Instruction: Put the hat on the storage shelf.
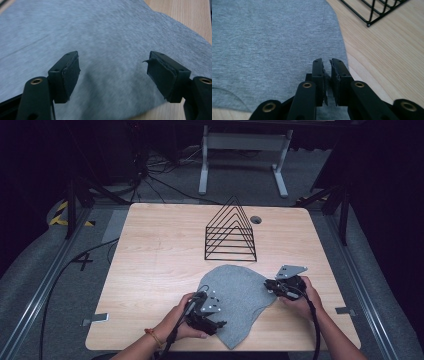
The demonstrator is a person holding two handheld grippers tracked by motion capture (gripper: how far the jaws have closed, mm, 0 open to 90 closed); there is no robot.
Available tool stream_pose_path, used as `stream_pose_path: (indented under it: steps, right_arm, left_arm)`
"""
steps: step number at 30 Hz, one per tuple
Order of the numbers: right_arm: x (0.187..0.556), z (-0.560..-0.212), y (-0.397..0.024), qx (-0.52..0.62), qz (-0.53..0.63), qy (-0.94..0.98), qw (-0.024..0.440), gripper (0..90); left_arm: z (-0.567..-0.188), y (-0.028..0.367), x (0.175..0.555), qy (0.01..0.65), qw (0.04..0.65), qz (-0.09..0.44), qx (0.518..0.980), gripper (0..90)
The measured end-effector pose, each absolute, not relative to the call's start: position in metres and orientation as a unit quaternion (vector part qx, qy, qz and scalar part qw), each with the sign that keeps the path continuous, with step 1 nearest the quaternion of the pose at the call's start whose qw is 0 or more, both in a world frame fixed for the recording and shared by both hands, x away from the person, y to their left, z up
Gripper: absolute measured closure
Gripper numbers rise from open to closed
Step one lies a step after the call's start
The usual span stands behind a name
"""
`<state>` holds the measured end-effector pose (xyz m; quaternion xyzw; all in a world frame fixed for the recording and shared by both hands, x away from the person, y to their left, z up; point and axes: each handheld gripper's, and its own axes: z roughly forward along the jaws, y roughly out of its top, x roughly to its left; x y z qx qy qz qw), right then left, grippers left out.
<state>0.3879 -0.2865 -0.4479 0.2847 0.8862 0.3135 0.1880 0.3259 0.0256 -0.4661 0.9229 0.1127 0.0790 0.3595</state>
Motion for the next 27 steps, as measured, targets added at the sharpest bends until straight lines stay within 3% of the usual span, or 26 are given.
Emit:
stream_pose_path:
  steps: [9,17,27]
  right_arm:
    - [0.379,-0.452,-0.287,0.305,0.309,0.886,0.162,81.2]
    - [0.345,-0.448,-0.288,0.316,0.298,0.893,0.119,77.9]
    - [0.32,-0.446,-0.274,0.292,0.297,0.905,0.083,72.4]
  left_arm:
    - [-0.467,0.041,0.34,0.143,0.347,0.096,0.922,20.1]
    - [-0.467,0.068,0.365,0.225,0.339,0.124,0.905,17.8]
    - [-0.469,0.086,0.39,0.27,0.338,0.101,0.896,15.5]
